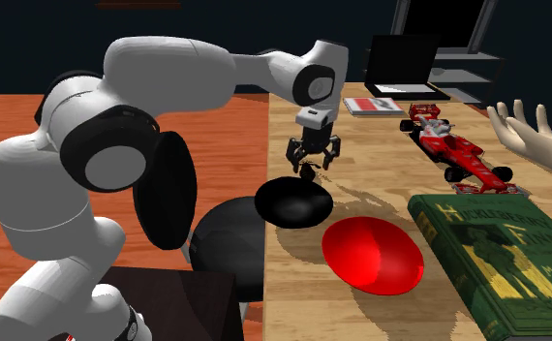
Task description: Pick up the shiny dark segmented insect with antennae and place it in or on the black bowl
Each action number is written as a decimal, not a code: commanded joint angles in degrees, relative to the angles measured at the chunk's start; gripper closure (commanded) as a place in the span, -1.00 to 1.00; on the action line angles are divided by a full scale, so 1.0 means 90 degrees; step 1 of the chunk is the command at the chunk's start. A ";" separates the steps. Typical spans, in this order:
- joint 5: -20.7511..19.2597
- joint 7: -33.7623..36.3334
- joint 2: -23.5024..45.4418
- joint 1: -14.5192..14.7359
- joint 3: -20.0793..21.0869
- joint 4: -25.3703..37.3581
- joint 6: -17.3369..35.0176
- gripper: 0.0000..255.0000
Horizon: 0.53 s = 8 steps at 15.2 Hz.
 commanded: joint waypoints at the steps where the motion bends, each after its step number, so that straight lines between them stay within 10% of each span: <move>1: -0.0016 0.0027 0.0016 -0.0005 -0.0009 -0.0169 0.0181 -1.00; 8: -0.0023 0.0035 0.0016 -0.0024 -0.0017 -0.0391 0.0401 -1.00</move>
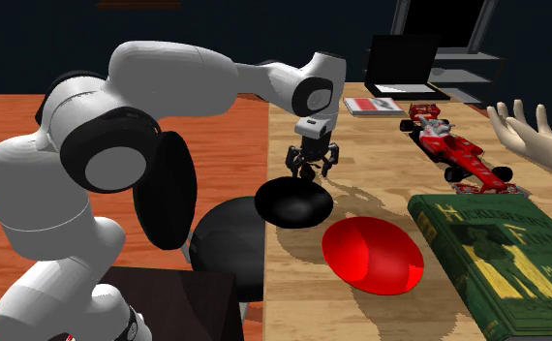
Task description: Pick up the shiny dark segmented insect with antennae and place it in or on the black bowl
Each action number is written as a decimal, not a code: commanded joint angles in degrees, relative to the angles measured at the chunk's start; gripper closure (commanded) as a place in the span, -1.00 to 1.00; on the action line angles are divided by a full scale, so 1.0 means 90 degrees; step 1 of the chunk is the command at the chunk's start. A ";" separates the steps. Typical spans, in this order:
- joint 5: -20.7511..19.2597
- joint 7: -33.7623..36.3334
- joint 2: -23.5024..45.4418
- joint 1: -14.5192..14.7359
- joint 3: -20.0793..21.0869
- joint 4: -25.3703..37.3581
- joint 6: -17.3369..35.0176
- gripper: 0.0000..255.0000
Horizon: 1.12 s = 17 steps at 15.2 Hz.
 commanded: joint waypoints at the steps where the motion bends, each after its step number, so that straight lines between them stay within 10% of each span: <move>1: 0.0000 0.0000 0.0000 -0.0001 0.0000 -0.0003 0.0003 -1.00; 3: 0.0000 0.0000 0.0000 0.0000 0.0000 -0.0002 0.0002 -1.00; 4: 0.0000 0.0000 0.0000 0.0000 0.0000 -0.0002 0.0002 1.00; 17: 0.0033 -0.0017 -0.0033 0.0017 0.0020 0.0308 -0.0328 1.00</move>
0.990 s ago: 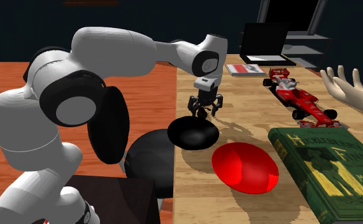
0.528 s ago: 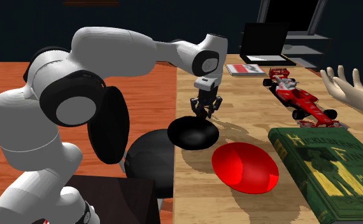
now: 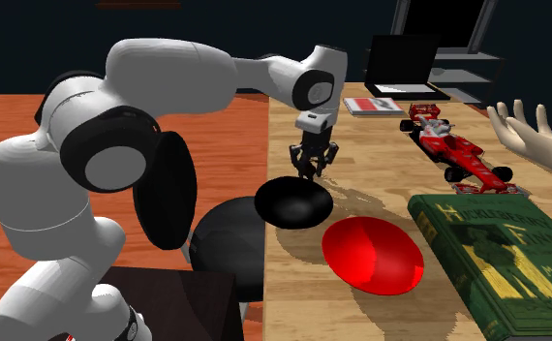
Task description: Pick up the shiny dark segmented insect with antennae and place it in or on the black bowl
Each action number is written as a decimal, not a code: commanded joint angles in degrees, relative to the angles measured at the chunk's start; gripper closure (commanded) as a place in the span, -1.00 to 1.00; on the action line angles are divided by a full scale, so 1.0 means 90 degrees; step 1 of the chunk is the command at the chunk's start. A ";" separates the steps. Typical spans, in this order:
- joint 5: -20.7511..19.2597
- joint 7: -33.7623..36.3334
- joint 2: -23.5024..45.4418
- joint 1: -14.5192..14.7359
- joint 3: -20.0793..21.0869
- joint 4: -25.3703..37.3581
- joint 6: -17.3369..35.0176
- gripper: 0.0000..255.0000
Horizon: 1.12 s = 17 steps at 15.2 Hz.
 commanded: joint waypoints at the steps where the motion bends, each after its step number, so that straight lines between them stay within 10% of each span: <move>1: 0.0023 -0.0007 -0.0026 0.0008 0.0013 0.0164 -0.0184 1.00; 17: -0.0127 0.0077 0.0208 0.0320 0.0047 0.1820 -0.1653 1.00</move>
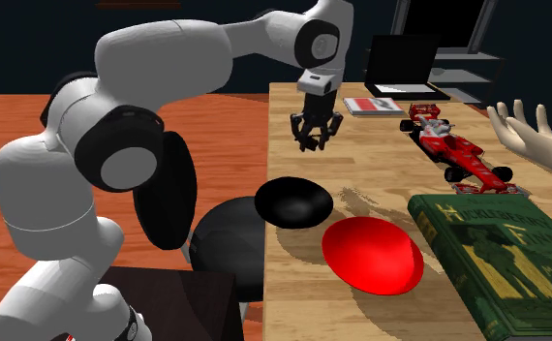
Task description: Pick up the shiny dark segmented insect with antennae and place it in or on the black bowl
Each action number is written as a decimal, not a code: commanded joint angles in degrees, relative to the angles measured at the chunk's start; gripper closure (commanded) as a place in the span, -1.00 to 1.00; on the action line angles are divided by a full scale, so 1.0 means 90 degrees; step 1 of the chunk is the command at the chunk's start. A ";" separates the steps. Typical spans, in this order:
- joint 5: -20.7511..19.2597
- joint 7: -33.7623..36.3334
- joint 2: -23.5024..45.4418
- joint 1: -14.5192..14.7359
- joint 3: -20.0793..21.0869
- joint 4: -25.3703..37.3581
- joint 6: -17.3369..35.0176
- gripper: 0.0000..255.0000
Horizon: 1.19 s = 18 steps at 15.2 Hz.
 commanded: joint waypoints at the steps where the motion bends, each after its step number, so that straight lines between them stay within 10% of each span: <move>1: -0.0034 0.0010 0.0046 0.0054 0.0001 0.0241 -0.0206 1.00; 3: -0.0062 0.0024 0.0086 0.0096 0.0000 0.0381 -0.0314 1.00; 10: 0.1406 -0.1609 -0.2057 -0.1395 -0.0344 -0.1653 0.0189 1.00; 18: 0.2080 -0.2848 -0.3328 -0.1717 -0.1107 -0.2996 0.0478 1.00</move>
